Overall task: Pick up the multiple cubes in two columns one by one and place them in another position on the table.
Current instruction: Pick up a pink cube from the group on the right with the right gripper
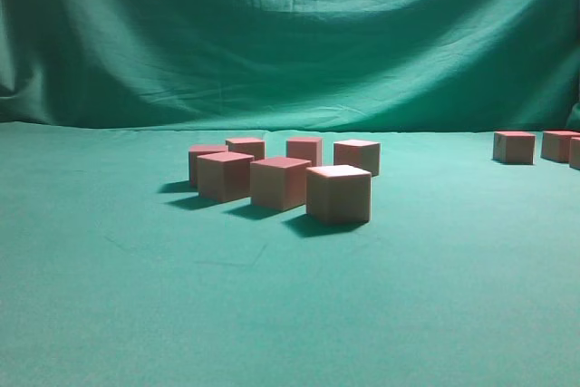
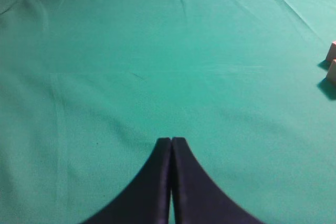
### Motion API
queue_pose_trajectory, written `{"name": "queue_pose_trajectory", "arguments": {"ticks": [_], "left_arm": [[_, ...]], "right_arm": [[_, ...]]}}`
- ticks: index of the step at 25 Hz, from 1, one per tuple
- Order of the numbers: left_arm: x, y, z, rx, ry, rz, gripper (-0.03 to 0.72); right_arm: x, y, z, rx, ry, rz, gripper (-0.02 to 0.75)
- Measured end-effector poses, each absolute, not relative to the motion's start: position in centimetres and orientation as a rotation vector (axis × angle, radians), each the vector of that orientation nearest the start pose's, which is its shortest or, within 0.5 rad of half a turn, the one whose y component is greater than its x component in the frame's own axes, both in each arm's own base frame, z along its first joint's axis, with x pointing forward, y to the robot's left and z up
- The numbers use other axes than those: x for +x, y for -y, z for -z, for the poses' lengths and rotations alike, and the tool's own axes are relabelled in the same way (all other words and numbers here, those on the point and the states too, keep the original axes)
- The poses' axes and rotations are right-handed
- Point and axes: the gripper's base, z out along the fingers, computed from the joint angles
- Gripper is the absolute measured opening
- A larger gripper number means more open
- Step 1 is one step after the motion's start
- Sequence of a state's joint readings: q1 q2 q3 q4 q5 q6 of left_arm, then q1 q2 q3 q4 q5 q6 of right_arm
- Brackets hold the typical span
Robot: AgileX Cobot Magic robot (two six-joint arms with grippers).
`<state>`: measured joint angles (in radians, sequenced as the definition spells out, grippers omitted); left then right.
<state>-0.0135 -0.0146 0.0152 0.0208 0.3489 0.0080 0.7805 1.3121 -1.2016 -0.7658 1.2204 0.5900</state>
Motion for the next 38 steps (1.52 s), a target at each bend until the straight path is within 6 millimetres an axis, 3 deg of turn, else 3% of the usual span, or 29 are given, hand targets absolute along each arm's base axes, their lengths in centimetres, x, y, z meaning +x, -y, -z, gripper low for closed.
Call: {"name": "queue_pose_trajectory", "arguments": {"ticks": [4,10,17,21,23,31,38], "left_arm": [[5.3,0.0,-17.7,0.033,-1.833,-0.016,0.000],[5.3,0.0,-17.7,0.033,-1.833,-0.016,0.000],[5.3,0.0,-17.7,0.033,-1.833,-0.016,0.000],[5.3,0.0,-17.7,0.033,-1.833,-0.016,0.000],[5.3,0.0,-17.7,0.033,-1.833,-0.016,0.000],[5.3,0.0,-17.7,0.033,-1.833,-0.016,0.000],[5.3,0.0,-17.7,0.033,-1.833,-0.016,0.000]], "right_arm": [[23.0,-10.8,-36.0,-0.277,-2.362,0.535,0.505],[25.8,-6.2,-35.4,-0.066,-2.422,0.403,0.505],[29.6,-2.1,-31.2,0.041,-2.622,0.191,0.505],[31.9,-1.2,-27.7,0.006,-2.725,0.131,0.505],[33.0,-1.1,-26.0,-0.011,-2.751,0.130,0.579],[36.2,-1.4,-19.9,-0.048,-2.792,0.113,0.566],[37.7,-0.3,-17.8,-0.006,-2.742,0.101,0.566]]}}
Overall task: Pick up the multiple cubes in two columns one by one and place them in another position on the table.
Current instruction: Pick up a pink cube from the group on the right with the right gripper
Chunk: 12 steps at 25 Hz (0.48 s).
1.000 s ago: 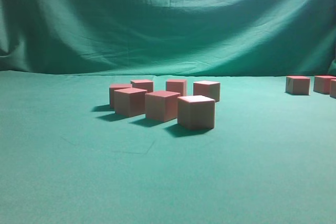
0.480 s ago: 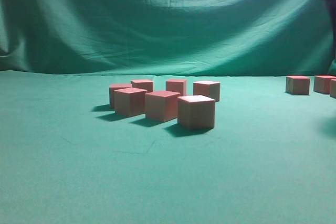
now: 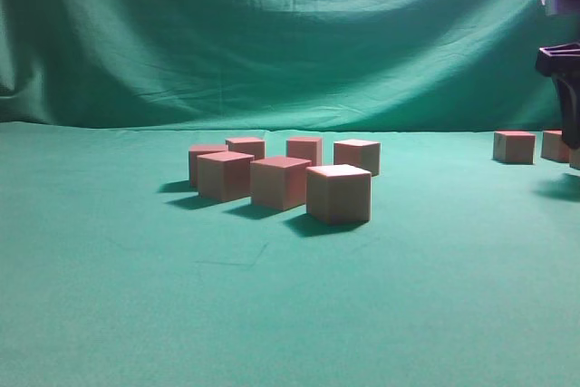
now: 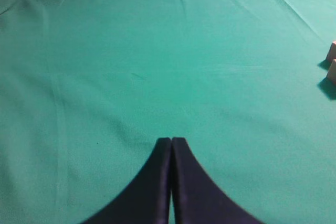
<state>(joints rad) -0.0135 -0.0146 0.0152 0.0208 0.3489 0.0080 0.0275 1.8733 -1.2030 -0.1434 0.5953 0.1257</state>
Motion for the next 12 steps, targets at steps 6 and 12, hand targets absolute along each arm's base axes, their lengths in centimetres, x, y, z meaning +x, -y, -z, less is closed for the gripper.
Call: {"name": "queue_pose_trajectory", "arguments": {"ticks": [6,12], "left_arm": [[5.3,0.0,-17.7,0.033,-1.833,-0.016,0.000],[5.3,0.0,-17.7,0.033,-1.833,-0.016,0.000]], "right_arm": [[39.3,-0.3,-16.9,0.004,-2.717,0.089,0.566],[40.3,-0.4,-16.1,0.006,-2.722,0.088,0.521]]}}
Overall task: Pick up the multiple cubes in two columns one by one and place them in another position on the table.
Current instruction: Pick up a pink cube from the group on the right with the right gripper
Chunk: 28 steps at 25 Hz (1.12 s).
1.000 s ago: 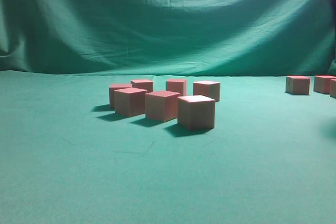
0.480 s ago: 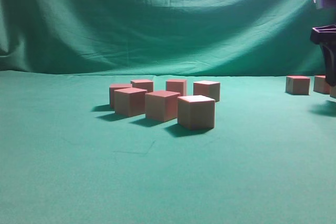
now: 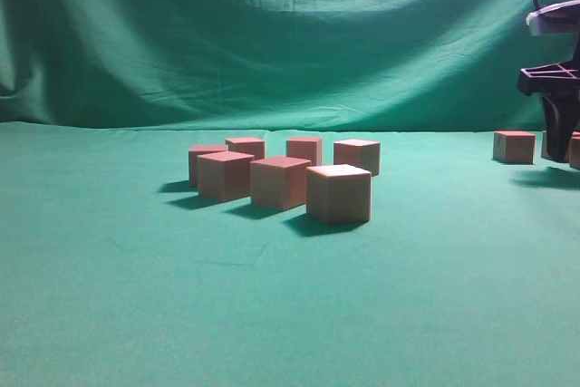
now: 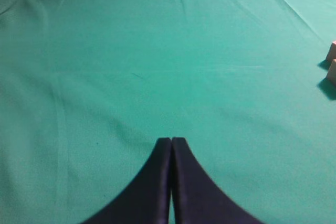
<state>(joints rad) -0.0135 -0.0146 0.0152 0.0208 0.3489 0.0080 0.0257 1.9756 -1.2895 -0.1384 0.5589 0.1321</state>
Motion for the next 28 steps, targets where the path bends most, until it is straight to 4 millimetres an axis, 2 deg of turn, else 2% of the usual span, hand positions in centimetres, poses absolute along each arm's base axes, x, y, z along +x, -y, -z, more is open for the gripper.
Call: {"name": "queue_pose_trajectory", "arguments": {"ticks": [5,11,18,21,24,28], "left_arm": [[5.3,0.0,-17.7,0.033,-1.833,-0.016,0.000],[5.3,0.0,-17.7,0.033,-1.833,-0.016,0.000],[5.3,0.0,-17.7,0.033,-1.833,-0.016,0.000],[5.3,0.0,-17.7,0.033,-1.833,-0.016,0.000],[5.3,0.0,-17.7,0.033,-1.833,-0.016,0.000],[5.3,0.0,-17.7,0.033,-1.833,-0.016,0.000]], "right_arm": [[40.3,-0.4,-16.0,0.006,-2.726,0.089,0.521],[40.1,-0.3,-15.9,0.009,-2.760,0.096,0.264],[39.6,-0.3,-16.3,0.017,-2.801,0.104,0.269],[39.1,-0.3,-18.8,0.034,-2.803,0.107,0.269],[38.0,-0.7,-23.1,0.058,-2.752,0.073,0.269],[34.7,-1.6,-29.3,0.094,-2.683,-0.024,0.269]]}}
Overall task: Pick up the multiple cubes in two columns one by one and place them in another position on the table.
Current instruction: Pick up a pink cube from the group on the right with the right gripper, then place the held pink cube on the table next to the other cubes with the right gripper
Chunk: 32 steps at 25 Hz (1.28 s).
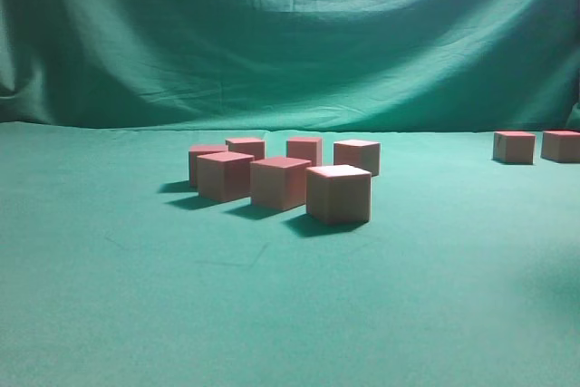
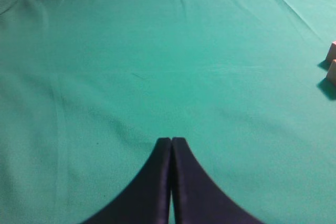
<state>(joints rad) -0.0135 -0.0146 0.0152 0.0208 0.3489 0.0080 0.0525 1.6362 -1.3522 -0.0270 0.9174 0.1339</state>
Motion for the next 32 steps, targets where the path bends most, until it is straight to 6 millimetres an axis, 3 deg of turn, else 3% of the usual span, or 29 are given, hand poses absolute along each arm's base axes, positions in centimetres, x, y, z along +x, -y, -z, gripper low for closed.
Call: {"name": "queue_pose_trajectory", "arguments": {"ticks": [2,5,6,8,14,19,23,28,32], "left_arm": [[5.3,0.0,-17.7,0.033,-1.833,-0.016,0.000],[5.3,0.0,-17.7,0.033,-1.833,-0.016,0.000],[5.3,0.0,-17.7,0.033,-1.833,-0.016,0.000],[5.3,0.0,-17.7,0.033,-1.833,-0.016,0.000],[5.3,0.0,-17.7,0.033,-1.833,-0.016,0.000],[5.3,0.0,-17.7,0.033,-1.833,-0.016,0.000],[5.3,0.0,-17.7,0.033,-1.833,-0.016,0.000],[5.3,0.0,-17.7,0.033,-1.833,-0.016,0.000],[5.3,0.0,-17.7,0.033,-1.833,-0.016,0.000]], "right_arm": [[33.9,-1.8,-30.3,0.094,-2.680,-0.040,0.269],[31.2,-2.2,-33.0,0.090,-2.691,-0.069,0.269],[29.4,-2.6,-34.4,0.070,-2.701,-0.081,0.269],[27.9,-3.3,-35.4,0.027,-2.713,-0.103,0.269],[23.6,-7.6,-37.5,-0.232,-2.697,-0.187,0.269],[19.0,-11.3,-36.2,-0.499,-2.708,-0.310,0.269],[16.6,-14.1,-33.7,-0.685,-2.717,-0.409,0.269],[15.1,-17.3,-31.4,-0.937,-2.655,-0.451,0.269],[15.2,-19.9,-29.4,-1.082,-2.636,-0.431,0.269]]}}
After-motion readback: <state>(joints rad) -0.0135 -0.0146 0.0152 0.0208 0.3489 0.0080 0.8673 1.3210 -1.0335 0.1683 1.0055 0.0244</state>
